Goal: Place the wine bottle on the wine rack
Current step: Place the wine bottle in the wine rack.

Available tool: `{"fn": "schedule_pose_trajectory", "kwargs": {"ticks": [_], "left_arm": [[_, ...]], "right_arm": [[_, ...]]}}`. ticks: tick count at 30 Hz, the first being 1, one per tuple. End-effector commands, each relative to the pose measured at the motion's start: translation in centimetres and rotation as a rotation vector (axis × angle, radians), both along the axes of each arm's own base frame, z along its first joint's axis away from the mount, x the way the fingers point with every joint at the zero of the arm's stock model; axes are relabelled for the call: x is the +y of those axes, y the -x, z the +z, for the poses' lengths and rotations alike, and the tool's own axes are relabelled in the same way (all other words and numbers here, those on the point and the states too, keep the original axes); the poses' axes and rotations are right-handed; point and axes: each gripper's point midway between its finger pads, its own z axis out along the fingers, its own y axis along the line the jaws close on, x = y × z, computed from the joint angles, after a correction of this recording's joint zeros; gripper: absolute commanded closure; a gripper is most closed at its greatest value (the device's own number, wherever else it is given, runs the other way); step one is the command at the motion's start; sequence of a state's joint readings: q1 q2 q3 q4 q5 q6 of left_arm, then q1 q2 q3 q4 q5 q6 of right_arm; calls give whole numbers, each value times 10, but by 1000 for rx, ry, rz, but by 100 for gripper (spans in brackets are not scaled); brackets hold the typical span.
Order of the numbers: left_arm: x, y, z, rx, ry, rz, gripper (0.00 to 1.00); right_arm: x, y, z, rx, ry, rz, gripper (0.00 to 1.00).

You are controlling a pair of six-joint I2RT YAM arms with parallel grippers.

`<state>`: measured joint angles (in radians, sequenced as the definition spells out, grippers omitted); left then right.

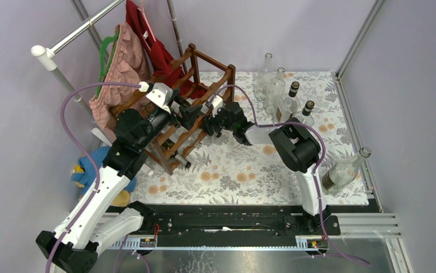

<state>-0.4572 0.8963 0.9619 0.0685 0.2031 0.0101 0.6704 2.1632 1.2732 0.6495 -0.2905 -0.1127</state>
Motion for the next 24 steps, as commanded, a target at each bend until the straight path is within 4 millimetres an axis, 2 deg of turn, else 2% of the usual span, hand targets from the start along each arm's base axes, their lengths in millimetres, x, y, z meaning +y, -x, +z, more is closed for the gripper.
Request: {"fn": "schedule_pose_trajectory", "kwargs": {"ticks": [1, 8, 12, 17, 24], "left_arm": [[2, 1, 10, -45, 29, -3, 1], [1, 1, 9, -44, 28, -5, 1], [1, 1, 9, -44, 28, -6, 1], [1, 2, 10, -47, 29, -7, 1], [1, 3, 12, -53, 31, -13, 1]], "right_arm": [[17, -12, 87, -222, -127, 14, 26], [-1, -2, 103, -237, -126, 25, 24], [-11, 10, 102, -208, -99, 62, 24], [-19, 29, 83, -145, -62, 94, 24], [-32, 33, 37, -53, 44, 69, 25]]}}
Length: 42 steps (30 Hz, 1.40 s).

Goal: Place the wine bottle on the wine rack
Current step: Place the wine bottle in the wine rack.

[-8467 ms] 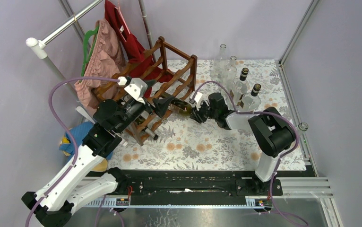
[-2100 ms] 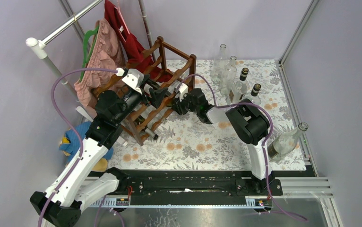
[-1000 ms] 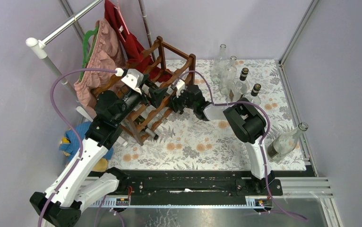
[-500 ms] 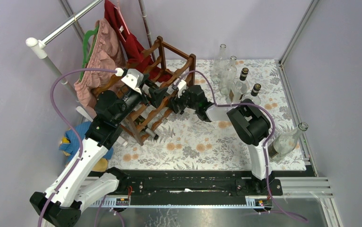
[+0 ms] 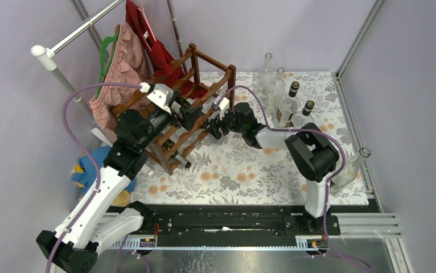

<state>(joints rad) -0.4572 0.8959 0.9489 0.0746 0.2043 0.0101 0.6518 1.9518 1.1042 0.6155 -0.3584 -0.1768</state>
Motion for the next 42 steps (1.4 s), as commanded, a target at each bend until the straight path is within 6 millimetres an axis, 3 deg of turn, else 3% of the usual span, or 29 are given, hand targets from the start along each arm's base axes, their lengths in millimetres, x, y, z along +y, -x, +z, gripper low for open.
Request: {"fn": "schedule_pose_trajectory", "kwargs": {"ticks": [1, 11, 20, 26, 32, 42], "left_arm": [[1, 5, 17, -60, 34, -13, 1], [-2, 8, 17, -50, 55, -34, 1], [-2, 10, 20, -58, 60, -39, 1], [-1, 12, 22, -65, 62, -39, 1], [0, 13, 23, -68, 63, -39, 1], [0, 13, 23, -70, 63, -39, 1]], "right_arm": [[-5, -1, -6, -2, 52, -6, 25], [-19, -1, -40, 31, 170, -26, 25], [-17, 4, -53, 77, 186, -4, 51], [-11, 2, -51, 92, 171, 10, 70], [-2, -6, -34, 62, 120, 10, 87], [10, -15, -30, 83, 77, 0, 88]]}}
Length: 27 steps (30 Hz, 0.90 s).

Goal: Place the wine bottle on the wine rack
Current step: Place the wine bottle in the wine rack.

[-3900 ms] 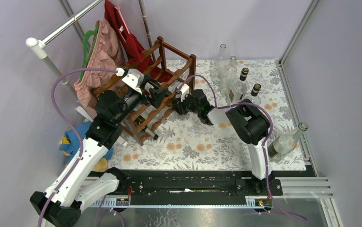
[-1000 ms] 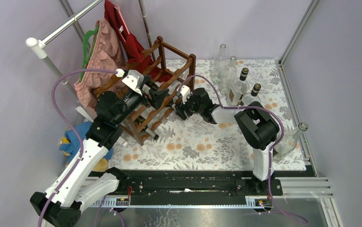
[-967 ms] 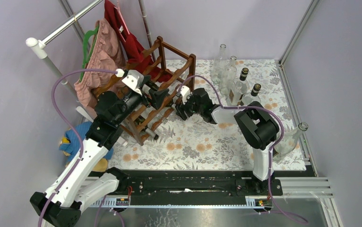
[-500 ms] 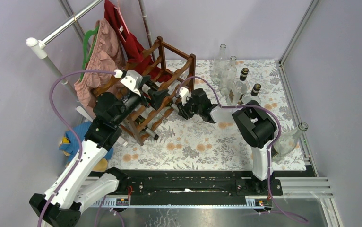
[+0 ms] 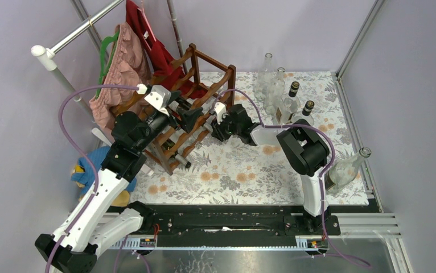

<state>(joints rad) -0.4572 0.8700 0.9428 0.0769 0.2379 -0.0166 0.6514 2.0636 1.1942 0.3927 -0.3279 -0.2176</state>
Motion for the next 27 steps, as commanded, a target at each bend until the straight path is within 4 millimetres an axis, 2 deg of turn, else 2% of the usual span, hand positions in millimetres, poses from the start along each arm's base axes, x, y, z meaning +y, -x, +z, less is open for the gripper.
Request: {"fn": "schedule_pose_trajectory", "kwargs": {"ticks": [1, 3, 6, 11, 14, 17, 22, 27], "left_arm": [[3, 3, 18, -64, 38, -2, 1], [2, 3, 17, -62, 38, -4, 1], [2, 2, 17, -62, 36, -3, 1], [3, 2, 17, -62, 37, -1, 1], [2, 3, 17, -62, 39, -7, 1], [2, 5, 18, -66, 43, -11, 1], [2, 6, 20, -70, 48, -9, 1], [3, 7, 22, -78, 51, -9, 1]], "right_arm": [[22, -18, 35, -68, -103, 8, 86], [23, -19, 35, -67, -109, 7, 81], [24, -18, 31, -49, -104, 10, 68], [15, -19, 39, -80, -84, -8, 31], [5, -17, 49, -92, -78, -19, 19], [-4, -13, 57, -92, -73, -28, 13], [-15, -2, 60, -65, -49, -17, 9], [-31, 26, 73, -42, -4, 64, 8]]}}
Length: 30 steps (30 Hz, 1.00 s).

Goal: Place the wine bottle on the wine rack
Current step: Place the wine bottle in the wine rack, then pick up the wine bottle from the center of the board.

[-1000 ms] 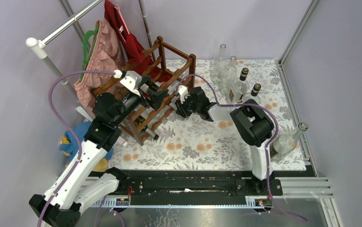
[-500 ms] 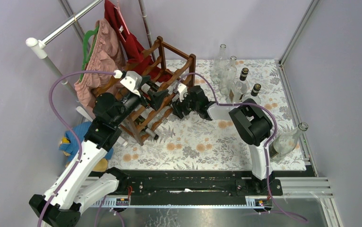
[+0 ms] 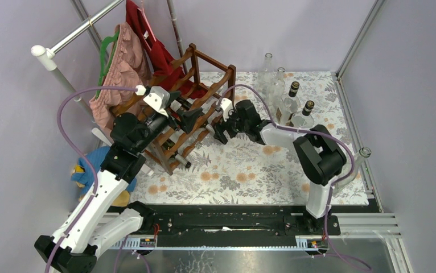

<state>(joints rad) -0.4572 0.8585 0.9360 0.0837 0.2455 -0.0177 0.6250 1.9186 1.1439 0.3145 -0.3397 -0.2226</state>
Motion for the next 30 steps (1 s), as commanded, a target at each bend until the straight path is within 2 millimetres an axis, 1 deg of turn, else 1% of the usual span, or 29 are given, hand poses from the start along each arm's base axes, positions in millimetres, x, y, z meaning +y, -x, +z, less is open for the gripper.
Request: {"fn": "schedule_pose_trajectory", "kwargs": {"ticks": [1, 2, 4, 8, 9, 10, 12, 15, 17, 19, 21, 23, 25, 27, 30], "left_arm": [[3, 4, 20, -70, 47, -1, 1], [4, 4, 21, -71, 47, 0, 1], [4, 5, 22, -73, 49, 0, 1], [3, 6, 22, -73, 52, -4, 1], [3, 6, 22, -70, 52, -7, 1], [2, 6, 22, -67, 52, -13, 1], [-1, 6, 21, -61, 53, -26, 1], [-3, 8, 23, -58, 61, -42, 1], [-4, 10, 24, -59, 65, -51, 1], [-4, 11, 25, -59, 68, -58, 1], [-5, 13, 26, -59, 71, -64, 1], [-5, 13, 26, -56, 74, -67, 1], [-6, 13, 26, -52, 73, -68, 1], [-5, 13, 26, -51, 74, -68, 1], [-6, 14, 27, -52, 75, -76, 1]], "right_arm": [[-15, 28, 37, -17, 29, 112, 8], [-22, 42, 35, 12, 64, 155, 7], [-35, 68, 41, 44, 120, 244, 6], [-61, 124, 60, 27, 170, 456, 4], [-69, 134, 70, -1, 182, 483, 4], [-76, 142, 76, -9, 193, 493, 3], [-89, 157, 99, -52, 206, 529, 0], [-101, 167, 147, -133, 183, 501, 0], [-107, 169, 180, -188, 157, 453, 0], [-114, 166, 212, -224, 125, 380, 0], [-126, 158, 236, -216, 80, 309, 0], [-141, 148, 256, -186, 24, 225, 0], [-158, 137, 270, -173, -19, 141, 0], [-172, 128, 280, -193, -37, 57, 0], [-194, 114, 287, -223, -29, -84, 0]]}}
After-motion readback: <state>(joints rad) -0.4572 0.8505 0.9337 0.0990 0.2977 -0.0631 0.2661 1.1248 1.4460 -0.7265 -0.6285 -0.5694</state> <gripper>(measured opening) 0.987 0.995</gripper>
